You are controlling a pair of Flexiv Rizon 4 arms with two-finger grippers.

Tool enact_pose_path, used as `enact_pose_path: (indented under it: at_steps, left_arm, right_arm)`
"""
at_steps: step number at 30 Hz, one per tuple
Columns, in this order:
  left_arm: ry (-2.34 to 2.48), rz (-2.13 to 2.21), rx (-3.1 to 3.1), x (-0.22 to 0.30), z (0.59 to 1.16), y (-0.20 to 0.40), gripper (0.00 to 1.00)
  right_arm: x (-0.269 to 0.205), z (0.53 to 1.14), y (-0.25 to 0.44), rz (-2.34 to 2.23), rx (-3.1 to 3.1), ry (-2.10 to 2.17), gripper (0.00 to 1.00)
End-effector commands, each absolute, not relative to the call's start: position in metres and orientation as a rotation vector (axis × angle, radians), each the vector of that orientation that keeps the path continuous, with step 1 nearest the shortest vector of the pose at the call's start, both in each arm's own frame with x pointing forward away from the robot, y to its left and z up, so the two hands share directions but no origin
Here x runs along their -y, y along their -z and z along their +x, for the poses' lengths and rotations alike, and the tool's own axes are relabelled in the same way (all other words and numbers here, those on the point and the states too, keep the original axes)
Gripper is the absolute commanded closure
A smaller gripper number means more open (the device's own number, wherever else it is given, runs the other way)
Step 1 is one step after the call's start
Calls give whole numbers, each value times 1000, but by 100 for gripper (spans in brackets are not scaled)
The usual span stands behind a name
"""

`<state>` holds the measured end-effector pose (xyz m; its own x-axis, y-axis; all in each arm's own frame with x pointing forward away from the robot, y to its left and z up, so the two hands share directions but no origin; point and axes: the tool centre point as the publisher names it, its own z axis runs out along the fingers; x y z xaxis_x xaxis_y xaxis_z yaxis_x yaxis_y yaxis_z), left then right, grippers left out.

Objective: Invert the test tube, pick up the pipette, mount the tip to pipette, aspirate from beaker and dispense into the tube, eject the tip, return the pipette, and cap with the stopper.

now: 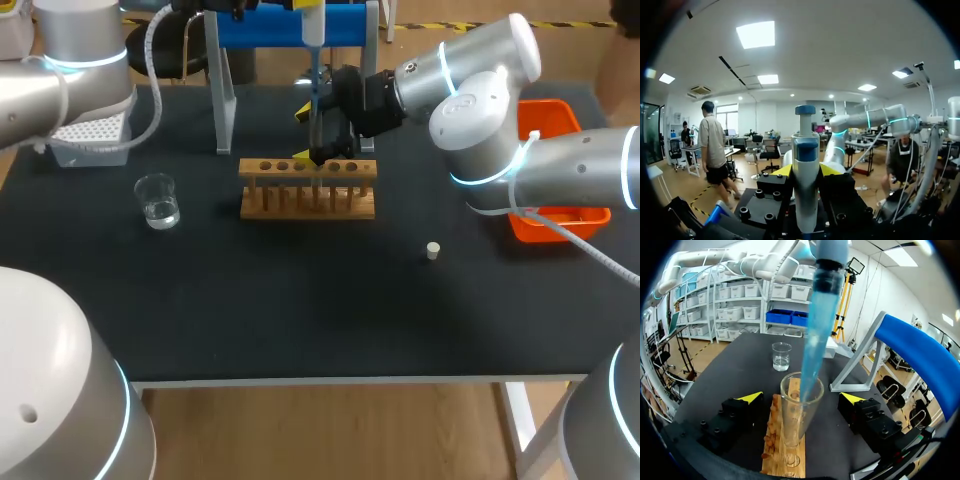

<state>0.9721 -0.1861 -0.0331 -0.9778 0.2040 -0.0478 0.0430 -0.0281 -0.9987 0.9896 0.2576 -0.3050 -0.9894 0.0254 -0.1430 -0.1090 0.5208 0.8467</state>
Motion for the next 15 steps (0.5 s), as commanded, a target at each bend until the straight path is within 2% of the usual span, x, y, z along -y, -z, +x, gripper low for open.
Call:
enact_pose_path:
  at_steps: [1, 15]
  left_arm:
    - [-2156, -275, 2100, 187, 975, 35, 100]
    - [-2157, -252, 2082, 187, 972, 46, 100]
  right_arm:
    - [-257, 990, 304, -74, -2623, -1468, 0]
    - [-257, 990, 304, -74, -2623, -1468, 0]
